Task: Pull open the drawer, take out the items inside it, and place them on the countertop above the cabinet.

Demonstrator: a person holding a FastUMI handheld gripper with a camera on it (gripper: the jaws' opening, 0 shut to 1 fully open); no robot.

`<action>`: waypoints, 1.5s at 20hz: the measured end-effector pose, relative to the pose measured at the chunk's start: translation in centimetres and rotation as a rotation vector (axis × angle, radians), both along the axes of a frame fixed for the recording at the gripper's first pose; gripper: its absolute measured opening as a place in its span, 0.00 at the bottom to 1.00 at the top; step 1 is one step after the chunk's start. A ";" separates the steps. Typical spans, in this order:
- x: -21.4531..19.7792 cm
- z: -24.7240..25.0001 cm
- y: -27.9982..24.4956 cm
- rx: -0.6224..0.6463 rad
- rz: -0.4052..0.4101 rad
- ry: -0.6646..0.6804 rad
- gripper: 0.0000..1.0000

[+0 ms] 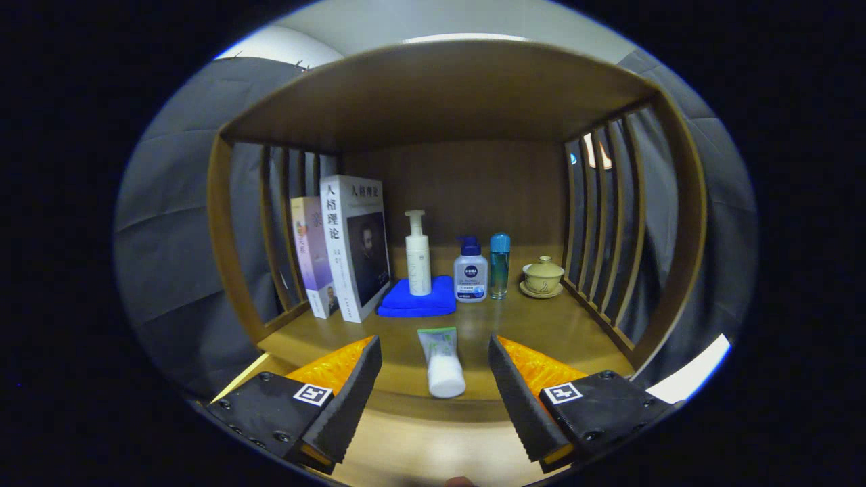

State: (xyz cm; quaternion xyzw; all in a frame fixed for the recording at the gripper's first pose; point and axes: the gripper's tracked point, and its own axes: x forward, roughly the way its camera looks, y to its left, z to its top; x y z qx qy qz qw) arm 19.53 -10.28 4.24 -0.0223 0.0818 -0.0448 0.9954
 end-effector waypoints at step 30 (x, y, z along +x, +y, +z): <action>-20.9 -16.5 6.3 -0.098 0.021 -0.084 0.98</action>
